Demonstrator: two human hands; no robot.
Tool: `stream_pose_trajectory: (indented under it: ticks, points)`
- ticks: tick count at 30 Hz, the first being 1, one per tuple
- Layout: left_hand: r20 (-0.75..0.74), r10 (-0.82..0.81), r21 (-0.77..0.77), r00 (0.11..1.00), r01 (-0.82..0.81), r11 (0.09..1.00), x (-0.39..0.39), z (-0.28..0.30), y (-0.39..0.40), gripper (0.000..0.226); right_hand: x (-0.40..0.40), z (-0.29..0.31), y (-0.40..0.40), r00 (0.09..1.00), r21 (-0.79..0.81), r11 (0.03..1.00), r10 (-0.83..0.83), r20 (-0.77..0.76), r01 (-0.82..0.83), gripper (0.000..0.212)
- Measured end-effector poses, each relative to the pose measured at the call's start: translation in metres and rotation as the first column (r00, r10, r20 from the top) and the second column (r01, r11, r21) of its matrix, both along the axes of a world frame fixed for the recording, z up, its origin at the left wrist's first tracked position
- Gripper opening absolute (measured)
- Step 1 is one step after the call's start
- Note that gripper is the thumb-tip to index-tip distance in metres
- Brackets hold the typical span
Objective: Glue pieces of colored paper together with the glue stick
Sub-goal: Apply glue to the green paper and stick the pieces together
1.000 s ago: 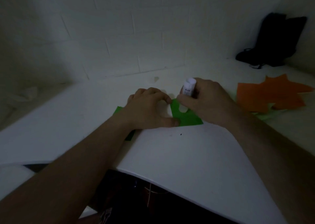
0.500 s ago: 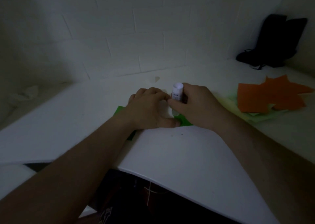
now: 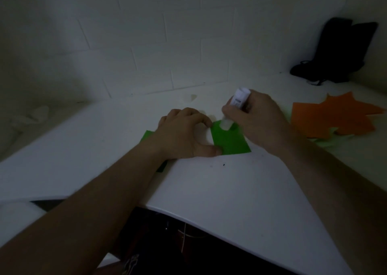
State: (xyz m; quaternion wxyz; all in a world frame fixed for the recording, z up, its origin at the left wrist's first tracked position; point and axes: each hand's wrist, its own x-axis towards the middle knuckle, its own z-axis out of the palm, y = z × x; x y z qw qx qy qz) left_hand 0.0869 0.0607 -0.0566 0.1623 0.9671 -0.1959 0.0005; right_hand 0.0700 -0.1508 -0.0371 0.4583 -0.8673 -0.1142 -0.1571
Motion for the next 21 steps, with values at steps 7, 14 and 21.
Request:
stream_pose_trajectory:
  ticks: [7,14,21]
  points:
    - [0.003,0.008,0.028,1.0,-0.008,1.0,0.001,0.001,-0.002,0.093,-0.002,-0.007,0.005,0.993,-0.226,0.967,0.112,-0.025,-0.115,0.015]
    - [-0.002,0.012,0.009,1.0,-0.012,1.0,0.001,-0.001,-0.001,0.085,-0.003,-0.005,0.003,0.993,-0.301,0.946,0.12,-0.018,-0.12,0.015]
    - [0.003,0.005,-0.008,1.0,-0.005,1.0,-0.001,0.0,0.0,0.085,-0.004,-0.002,-0.011,0.997,-0.349,0.934,0.068,-0.037,-0.076,0.015]
